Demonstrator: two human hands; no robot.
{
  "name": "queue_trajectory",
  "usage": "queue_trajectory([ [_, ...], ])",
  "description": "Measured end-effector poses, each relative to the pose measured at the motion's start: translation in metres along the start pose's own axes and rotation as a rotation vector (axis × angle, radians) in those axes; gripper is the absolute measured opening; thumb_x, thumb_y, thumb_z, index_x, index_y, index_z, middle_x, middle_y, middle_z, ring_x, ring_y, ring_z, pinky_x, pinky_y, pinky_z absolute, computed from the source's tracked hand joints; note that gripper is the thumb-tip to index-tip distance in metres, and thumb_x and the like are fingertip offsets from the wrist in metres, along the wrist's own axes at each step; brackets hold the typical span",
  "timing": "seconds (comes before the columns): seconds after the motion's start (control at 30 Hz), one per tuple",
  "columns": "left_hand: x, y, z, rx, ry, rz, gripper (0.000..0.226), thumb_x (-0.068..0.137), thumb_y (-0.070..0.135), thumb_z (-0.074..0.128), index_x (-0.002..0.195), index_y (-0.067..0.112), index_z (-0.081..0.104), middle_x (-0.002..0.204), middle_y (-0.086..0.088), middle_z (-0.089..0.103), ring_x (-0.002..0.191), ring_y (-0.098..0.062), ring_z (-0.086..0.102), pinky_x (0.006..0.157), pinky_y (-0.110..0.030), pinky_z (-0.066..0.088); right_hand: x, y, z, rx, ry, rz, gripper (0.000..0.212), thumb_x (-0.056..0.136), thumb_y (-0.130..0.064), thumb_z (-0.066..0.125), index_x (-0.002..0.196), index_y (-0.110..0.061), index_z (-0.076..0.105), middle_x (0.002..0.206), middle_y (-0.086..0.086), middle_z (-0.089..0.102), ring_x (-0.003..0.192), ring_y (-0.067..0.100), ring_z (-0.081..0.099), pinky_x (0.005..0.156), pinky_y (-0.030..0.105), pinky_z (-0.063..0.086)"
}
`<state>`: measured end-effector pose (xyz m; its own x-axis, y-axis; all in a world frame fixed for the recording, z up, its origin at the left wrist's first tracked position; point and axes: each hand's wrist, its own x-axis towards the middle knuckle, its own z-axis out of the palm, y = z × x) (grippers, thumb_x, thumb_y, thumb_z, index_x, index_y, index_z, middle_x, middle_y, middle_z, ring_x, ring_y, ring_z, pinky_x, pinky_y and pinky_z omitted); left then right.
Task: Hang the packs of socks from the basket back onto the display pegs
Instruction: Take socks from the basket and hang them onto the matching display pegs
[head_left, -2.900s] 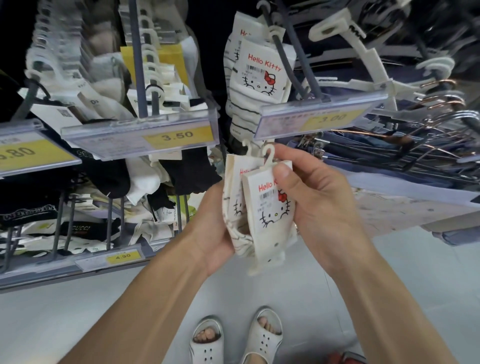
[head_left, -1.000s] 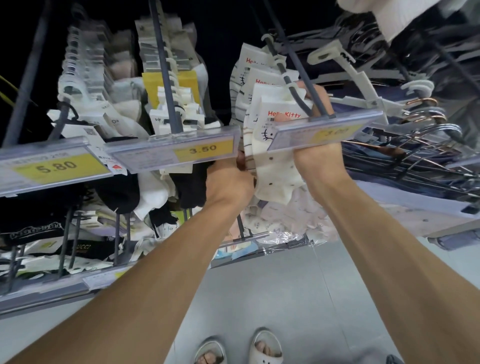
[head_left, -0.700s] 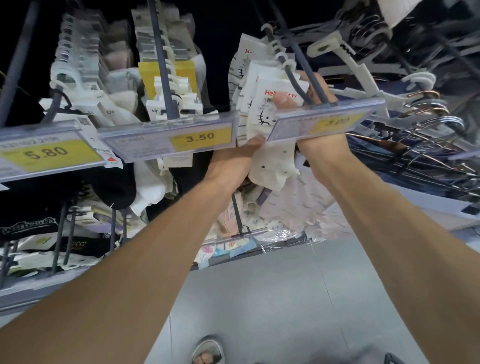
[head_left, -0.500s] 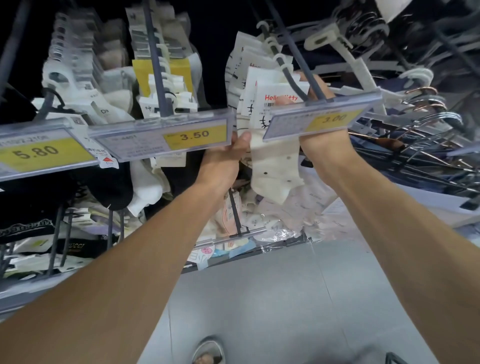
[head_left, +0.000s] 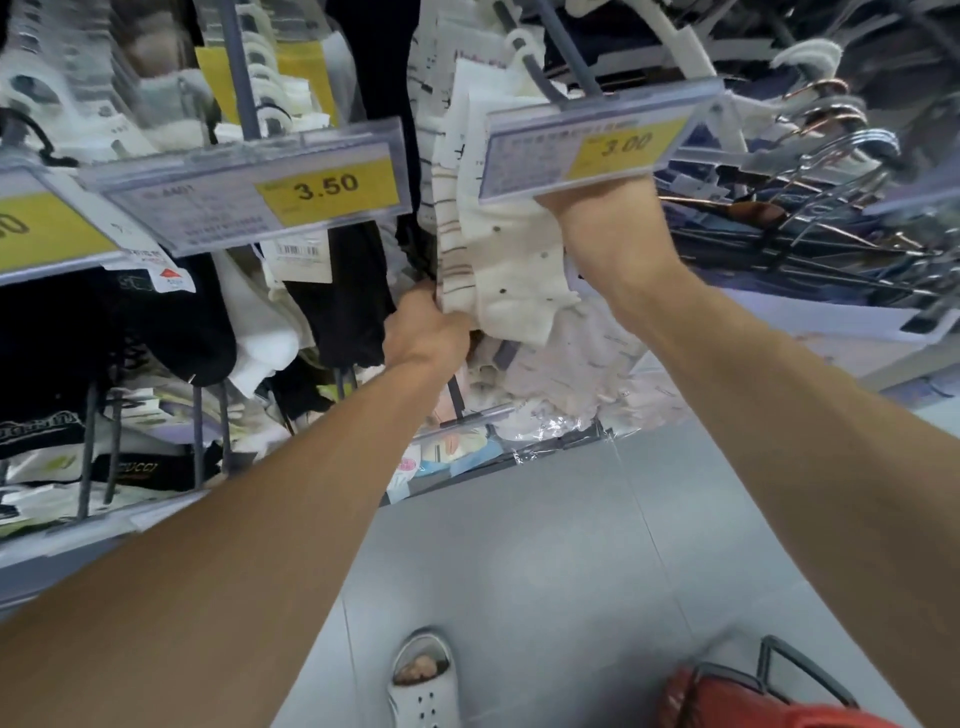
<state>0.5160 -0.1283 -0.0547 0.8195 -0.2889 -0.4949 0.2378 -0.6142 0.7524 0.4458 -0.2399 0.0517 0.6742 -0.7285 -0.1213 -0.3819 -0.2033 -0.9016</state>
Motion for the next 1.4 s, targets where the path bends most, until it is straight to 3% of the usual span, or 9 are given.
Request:
queue_trajectory([
  [0.13, -0.036, -0.017, -0.004, -0.099, -0.087, -0.038, 0.013, 0.098, 0.019, 0.055, 0.099, 0.013, 0.067, 0.071, -0.001, 0.073, 0.061, -0.019, 0.072, 0.063, -0.032, 0.062, -0.018, 0.012, -0.001, 0.168, 0.014, -0.12, 0.027, 0.094, -0.004, 0.06, 0.121, -0.001, 0.06, 0.109, 0.002, 0.07, 0.098, 0.004, 0.064, 0.089, 0.016, 0.048],
  [0.2, -0.067, -0.026, -0.006, -0.123, -0.09, 0.016, 0.021, 0.099, 0.015, 0.051, 0.086, 0.014, 0.068, 0.055, 0.004, 0.069, 0.046, -0.013, 0.063, 0.048, -0.025, 0.053, -0.048, 0.027, -0.006, 0.25, 0.025, -0.093, 0.044, 0.096, -0.002, 0.056, 0.138, 0.001, 0.044, 0.134, 0.007, 0.058, 0.126, 0.012, 0.053, 0.11, 0.027, 0.041],
  [0.3, -0.128, -0.041, 0.009, -0.14, -0.113, 0.091, 0.031, 0.095, 0.011, 0.045, 0.07, 0.017, 0.063, 0.048, 0.006, 0.061, 0.042, -0.01, 0.054, 0.042, -0.02, 0.043, -0.126, 0.065, -0.013, 0.305, 0.052, 0.027, 0.042, 0.094, -0.002, 0.054, 0.135, 0.0, 0.049, 0.128, 0.005, 0.058, 0.122, 0.014, 0.055, 0.108, 0.032, 0.045],
  [0.7, -0.379, -0.192, 0.156, 0.418, -0.96, -0.018, 0.026, 0.089, 0.015, 0.051, 0.079, 0.033, 0.066, 0.084, 0.001, 0.076, 0.083, -0.022, 0.073, 0.077, -0.045, 0.061, -0.461, 0.237, -0.124, 0.207, 0.237, 0.752, 0.025, 0.1, -0.017, 0.048, 0.12, -0.018, 0.062, 0.113, -0.004, 0.068, 0.107, 0.008, 0.063, 0.096, 0.04, 0.051],
  [0.8, -0.414, -0.218, 0.18, 0.498, -1.028, -0.045, 0.036, 0.097, 0.002, 0.051, 0.079, 0.03, 0.064, 0.077, 0.006, 0.071, 0.076, -0.017, 0.068, 0.068, -0.025, 0.053, -0.516, 0.27, -0.148, 0.109, 0.328, 0.848, 0.027, 0.094, -0.014, 0.053, 0.119, -0.02, 0.063, 0.115, -0.007, 0.065, 0.106, 0.008, 0.062, 0.094, 0.039, 0.051],
  [0.97, -0.439, -0.23, 0.21, 0.699, -1.126, -0.024, 0.026, 0.101, 0.011, 0.051, 0.087, 0.029, 0.063, 0.087, 0.005, 0.071, 0.085, -0.013, 0.069, 0.085, -0.036, 0.056, -0.584, 0.317, -0.165, -0.283, 0.574, 0.978, 0.056, 0.084, -0.017, 0.065, 0.137, -0.013, 0.046, 0.147, 0.006, 0.04, 0.138, 0.02, 0.035, 0.117, 0.044, 0.031],
  [1.13, -0.446, -0.239, 0.241, 0.834, -1.115, 0.085, 0.025, 0.101, 0.017, 0.05, 0.085, 0.032, 0.064, 0.083, 0.01, 0.072, 0.084, -0.013, 0.07, 0.086, -0.042, 0.057, -0.606, 0.358, -0.171, -0.414, 0.367, 1.227, 0.112, 0.073, -0.053, 0.072, 0.154, -0.018, 0.004, 0.164, 0.006, 0.006, 0.151, 0.027, 0.006, 0.117, 0.061, 0.016],
  [1.3, -0.468, -0.255, 0.261, 0.914, -1.173, 0.091, 0.022, 0.1, 0.021, 0.049, 0.088, 0.033, 0.063, 0.086, 0.012, 0.071, 0.082, -0.008, 0.07, 0.077, -0.03, 0.053, -0.601, 0.388, -0.187, -0.364, 0.292, 1.305, 0.122, 0.07, -0.054, 0.078, 0.155, -0.013, -0.001, 0.159, 0.008, 0.024, 0.144, 0.029, 0.024, 0.106, 0.067, 0.025],
  [1.4, -0.483, -0.266, 0.267, 0.909, -1.186, 0.033, 0.022, 0.101, 0.019, 0.048, 0.09, 0.032, 0.062, 0.09, 0.008, 0.071, 0.083, -0.01, 0.069, 0.075, -0.027, 0.051, -0.595, 0.397, -0.199, -0.434, 0.2, 1.306, 0.098, 0.07, -0.051, 0.077, 0.144, -0.01, 0.027, 0.144, 0.008, 0.046, 0.135, 0.028, 0.036, 0.101, 0.062, 0.029],
])
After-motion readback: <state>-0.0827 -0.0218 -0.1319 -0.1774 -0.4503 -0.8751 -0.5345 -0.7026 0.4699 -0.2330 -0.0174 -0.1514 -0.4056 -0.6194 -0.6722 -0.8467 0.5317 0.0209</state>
